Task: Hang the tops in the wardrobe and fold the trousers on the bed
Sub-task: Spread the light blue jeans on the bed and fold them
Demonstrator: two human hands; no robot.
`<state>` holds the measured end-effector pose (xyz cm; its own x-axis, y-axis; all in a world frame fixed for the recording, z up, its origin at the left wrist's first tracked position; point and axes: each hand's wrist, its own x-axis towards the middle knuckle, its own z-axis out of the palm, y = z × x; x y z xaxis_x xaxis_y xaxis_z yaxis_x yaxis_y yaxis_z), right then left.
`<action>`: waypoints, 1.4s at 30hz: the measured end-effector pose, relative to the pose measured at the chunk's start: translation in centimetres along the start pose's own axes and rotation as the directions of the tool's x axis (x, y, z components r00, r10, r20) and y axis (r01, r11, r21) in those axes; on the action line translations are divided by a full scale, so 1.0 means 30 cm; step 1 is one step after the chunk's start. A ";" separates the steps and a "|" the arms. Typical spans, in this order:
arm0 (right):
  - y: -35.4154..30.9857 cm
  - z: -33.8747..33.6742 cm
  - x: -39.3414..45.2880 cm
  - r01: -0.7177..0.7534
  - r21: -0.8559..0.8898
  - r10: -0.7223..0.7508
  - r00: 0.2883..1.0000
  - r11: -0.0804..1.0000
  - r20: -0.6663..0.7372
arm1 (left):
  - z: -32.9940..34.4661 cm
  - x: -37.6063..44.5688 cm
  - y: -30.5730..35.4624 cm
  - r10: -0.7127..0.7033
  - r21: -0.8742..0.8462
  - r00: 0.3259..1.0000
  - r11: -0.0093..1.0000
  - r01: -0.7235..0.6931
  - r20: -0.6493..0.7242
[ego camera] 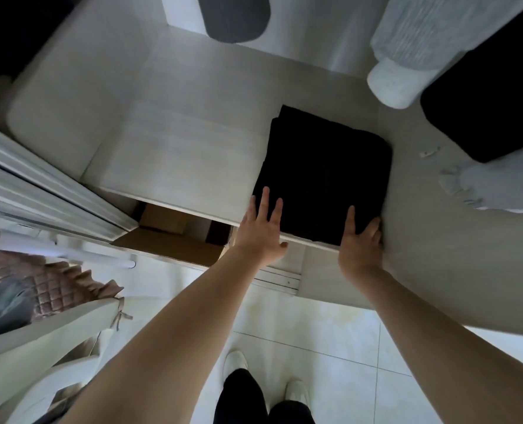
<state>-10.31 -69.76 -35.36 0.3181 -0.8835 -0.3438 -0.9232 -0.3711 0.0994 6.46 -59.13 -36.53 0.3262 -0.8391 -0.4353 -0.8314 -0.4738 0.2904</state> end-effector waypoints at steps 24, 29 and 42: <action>-0.162 -0.376 -0.877 0.801 0.273 -0.828 0.561 0.533 -0.029 | -0.124 -1.171 0.164 -0.768 -0.788 0.497 0.568 0.238 -0.403; -0.297 -0.448 -1.137 0.921 0.337 -0.952 0.261 0.196 -0.159 | -0.159 -1.545 0.183 -0.889 -0.873 0.126 0.457 0.170 -0.441; -0.783 -0.601 -1.518 0.967 0.144 -0.944 -0.165 -0.212 -0.286 | -0.145 -2.061 -0.126 -0.893 -0.872 -0.201 0.308 0.381 -0.403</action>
<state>0.78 -25.95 -5.21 0.8808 0.4143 0.2294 0.4724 -0.7342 -0.4877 -8.62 -6.62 -7.00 0.8579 0.4843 0.1716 0.2608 -0.6983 0.6666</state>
